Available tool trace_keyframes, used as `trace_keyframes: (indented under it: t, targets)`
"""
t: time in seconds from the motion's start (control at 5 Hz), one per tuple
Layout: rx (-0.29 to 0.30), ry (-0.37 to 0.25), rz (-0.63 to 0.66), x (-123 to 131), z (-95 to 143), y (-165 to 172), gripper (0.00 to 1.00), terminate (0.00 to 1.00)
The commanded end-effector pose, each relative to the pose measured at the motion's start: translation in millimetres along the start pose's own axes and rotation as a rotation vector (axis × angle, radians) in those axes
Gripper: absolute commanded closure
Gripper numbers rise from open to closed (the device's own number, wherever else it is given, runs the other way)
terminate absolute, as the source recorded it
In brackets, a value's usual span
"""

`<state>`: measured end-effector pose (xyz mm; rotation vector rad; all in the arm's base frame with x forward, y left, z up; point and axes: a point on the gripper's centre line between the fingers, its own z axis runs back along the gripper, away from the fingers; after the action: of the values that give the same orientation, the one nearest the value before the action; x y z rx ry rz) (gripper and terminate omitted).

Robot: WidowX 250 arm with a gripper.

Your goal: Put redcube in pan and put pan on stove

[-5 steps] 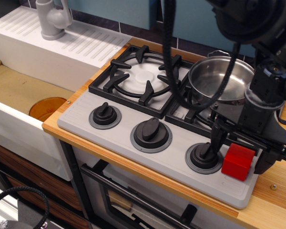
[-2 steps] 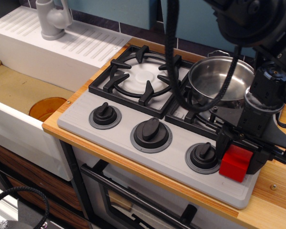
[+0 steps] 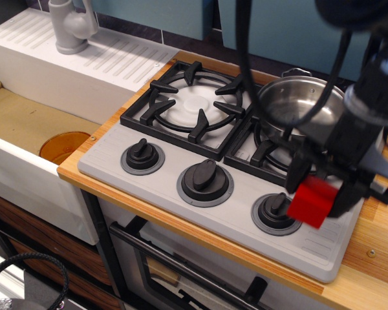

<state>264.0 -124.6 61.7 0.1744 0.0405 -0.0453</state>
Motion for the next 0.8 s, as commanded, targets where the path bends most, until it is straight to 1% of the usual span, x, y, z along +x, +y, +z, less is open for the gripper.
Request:
trace_keyframes:
  t: [0.0,0.2,0.6]
  targets:
    - [-0.015,-0.032,-0.035,29.2,57.5,17.3,1.00,0.00]
    - [-0.032,-0.030,-0.075,56.0,62.0,27.5,1.00,0.00]
    - [-0.071,-0.036,-0.136,103.9,56.9,39.6,1.00,0.00]
